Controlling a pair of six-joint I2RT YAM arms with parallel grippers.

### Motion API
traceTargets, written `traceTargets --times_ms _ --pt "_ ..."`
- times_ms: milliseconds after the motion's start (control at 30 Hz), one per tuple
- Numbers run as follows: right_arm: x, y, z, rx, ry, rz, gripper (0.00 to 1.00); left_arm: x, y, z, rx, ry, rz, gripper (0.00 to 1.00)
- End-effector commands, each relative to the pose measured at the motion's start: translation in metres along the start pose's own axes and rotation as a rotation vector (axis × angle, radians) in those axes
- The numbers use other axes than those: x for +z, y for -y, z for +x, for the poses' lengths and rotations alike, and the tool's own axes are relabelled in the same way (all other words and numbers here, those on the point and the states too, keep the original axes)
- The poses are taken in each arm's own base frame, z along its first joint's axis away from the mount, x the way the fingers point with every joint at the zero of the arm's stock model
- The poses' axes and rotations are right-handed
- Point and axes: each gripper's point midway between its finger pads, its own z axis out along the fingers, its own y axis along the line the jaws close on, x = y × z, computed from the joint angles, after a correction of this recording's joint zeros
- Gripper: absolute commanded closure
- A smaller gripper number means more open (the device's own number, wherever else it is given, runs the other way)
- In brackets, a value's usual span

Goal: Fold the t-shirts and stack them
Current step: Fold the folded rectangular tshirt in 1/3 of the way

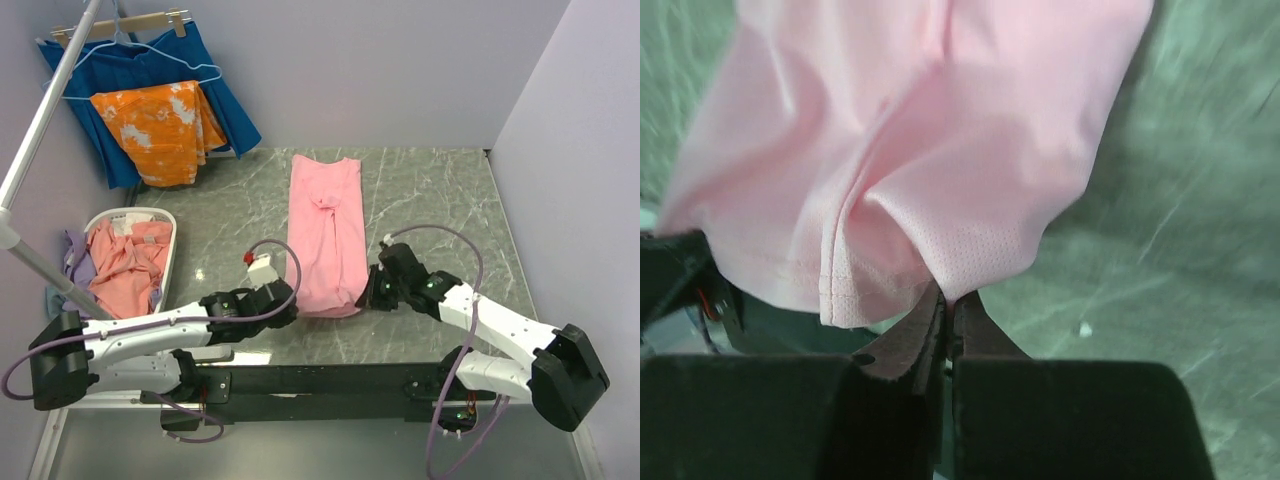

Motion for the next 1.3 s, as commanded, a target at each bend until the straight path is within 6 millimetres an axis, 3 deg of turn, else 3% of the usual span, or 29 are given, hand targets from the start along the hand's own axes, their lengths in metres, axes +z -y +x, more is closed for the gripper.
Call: traceTargets --times_ms 0,133,300,333,367,433,467,667,867,900,967,1000,1067,1100,1167,1200,1267 --pt "-0.008 -0.005 -0.046 -0.061 0.095 0.021 1.0 0.012 0.0 -0.027 0.07 0.076 -0.073 0.9" --pt "0.0 -0.004 -0.075 -0.071 0.098 0.032 1.0 0.03 0.01 -0.059 0.069 0.131 -0.073 0.89" --pt "0.013 -0.009 -0.109 -0.083 0.09 0.01 1.0 0.059 0.006 -0.111 0.067 0.186 -0.103 0.89" --pt "0.021 -0.006 -0.111 -0.079 0.07 0.02 1.0 0.064 0.008 -0.117 0.07 0.18 -0.094 0.89" --pt "0.021 -0.012 -0.122 -0.086 0.084 0.009 0.99 0.067 0.014 -0.137 0.067 0.213 -0.085 0.88" --pt "0.031 -0.01 -0.129 -0.092 0.065 0.018 0.99 0.082 0.015 -0.143 0.081 0.195 -0.091 0.88" --pt "0.031 -0.016 -0.141 -0.097 0.078 0.005 1.0 0.085 0.021 -0.159 0.086 0.215 -0.082 0.88" --pt "0.055 -0.013 -0.177 -0.092 0.065 0.028 1.0 0.131 0.022 -0.179 0.126 0.168 -0.109 0.89" --pt "0.082 -0.001 -0.206 -0.073 0.053 0.08 0.96 0.163 0.001 -0.196 0.107 0.149 -0.162 0.88" --pt "0.086 0.003 -0.21 -0.068 0.057 0.102 0.84 0.168 -0.004 -0.196 0.105 0.142 -0.172 0.85" --pt "0.091 0.014 -0.221 -0.061 0.079 0.157 0.72 0.17 -0.01 -0.207 0.107 0.161 -0.197 0.78" --pt "0.091 0.016 -0.226 -0.064 0.099 0.173 0.55 0.172 -0.018 -0.213 0.109 0.182 -0.235 0.69" --pt "0.081 0.023 -0.243 -0.075 0.184 0.234 0.4 0.168 -0.021 -0.23 0.114 0.218 -0.261 0.5" --pt "0.069 0.017 -0.255 -0.087 0.247 0.227 0.32 0.164 -0.022 -0.237 0.115 0.244 -0.275 0.27" --pt "0.056 0.017 -0.259 -0.108 0.287 0.24 0.3 0.155 -0.021 -0.251 0.118 0.286 -0.283 0.21" --pt "0.045 0.007 -0.263 -0.122 0.316 0.21 0.3 0.145 -0.014 -0.26 0.117 0.312 -0.258 0.2" --pt "0.042 -0.003 -0.254 -0.14 0.287 0.147 0.3 0.138 0.002 -0.257 0.138 0.296 -0.166 0.19"
